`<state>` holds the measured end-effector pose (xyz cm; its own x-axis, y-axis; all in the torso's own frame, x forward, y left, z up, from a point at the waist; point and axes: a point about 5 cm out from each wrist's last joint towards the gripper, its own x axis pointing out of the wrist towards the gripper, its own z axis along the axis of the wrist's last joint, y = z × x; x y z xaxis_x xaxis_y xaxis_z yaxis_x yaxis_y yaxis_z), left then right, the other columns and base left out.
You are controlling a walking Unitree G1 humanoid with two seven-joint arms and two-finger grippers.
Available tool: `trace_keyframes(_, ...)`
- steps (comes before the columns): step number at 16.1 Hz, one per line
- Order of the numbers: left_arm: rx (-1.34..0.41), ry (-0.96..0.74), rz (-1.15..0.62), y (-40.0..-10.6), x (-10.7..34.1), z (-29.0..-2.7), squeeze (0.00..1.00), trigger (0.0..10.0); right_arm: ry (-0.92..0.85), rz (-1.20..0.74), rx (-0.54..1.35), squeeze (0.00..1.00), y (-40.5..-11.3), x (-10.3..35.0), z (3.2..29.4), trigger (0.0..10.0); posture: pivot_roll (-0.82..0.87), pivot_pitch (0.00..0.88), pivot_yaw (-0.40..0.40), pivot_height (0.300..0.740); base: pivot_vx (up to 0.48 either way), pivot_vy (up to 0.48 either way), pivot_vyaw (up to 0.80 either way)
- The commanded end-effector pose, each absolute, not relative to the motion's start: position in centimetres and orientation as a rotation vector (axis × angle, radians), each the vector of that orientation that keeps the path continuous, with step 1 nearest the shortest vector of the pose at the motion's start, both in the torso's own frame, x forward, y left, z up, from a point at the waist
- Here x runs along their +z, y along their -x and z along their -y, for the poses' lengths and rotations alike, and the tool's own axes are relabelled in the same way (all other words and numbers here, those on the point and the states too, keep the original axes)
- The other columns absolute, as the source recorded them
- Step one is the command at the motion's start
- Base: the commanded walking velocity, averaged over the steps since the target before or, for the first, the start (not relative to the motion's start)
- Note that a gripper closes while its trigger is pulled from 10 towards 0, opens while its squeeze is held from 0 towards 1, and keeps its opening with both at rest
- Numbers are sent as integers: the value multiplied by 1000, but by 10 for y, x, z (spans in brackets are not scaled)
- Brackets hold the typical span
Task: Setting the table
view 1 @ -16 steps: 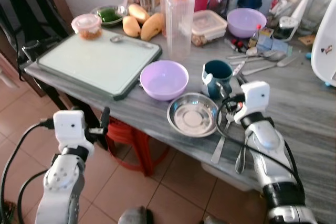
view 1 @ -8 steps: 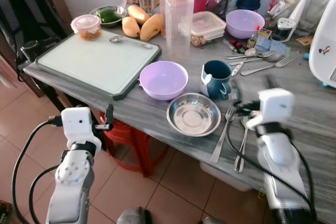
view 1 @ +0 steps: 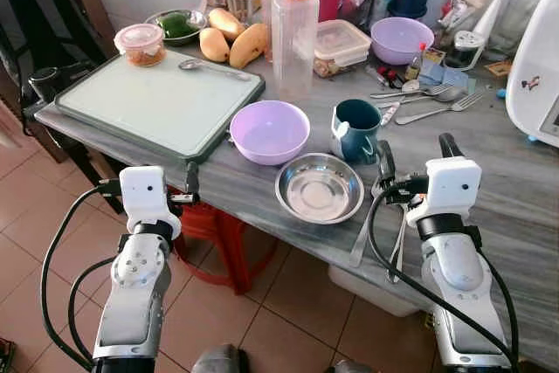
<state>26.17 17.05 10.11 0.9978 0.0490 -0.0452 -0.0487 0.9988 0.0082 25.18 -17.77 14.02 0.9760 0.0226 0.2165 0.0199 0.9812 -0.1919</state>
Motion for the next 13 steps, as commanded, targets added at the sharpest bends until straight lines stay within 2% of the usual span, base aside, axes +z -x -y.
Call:
trace_keyframes(1,55,-16,-32,-265,103,-171,0,10000,199,223,10,0,-252,143,177,10000,-3,0,25,740,0,0,0)
trace_keyframes(5,56,-16,-24,-267,103,-170,0,10000,200,222,14,0,-254,145,175,10000,-2,0,22,740,0,0,0)
trace_keyframes(13,58,-18,-16,-268,103,-172,0,10000,202,214,22,0,-254,144,175,10000,-2,0,23,740,-292,0,0)
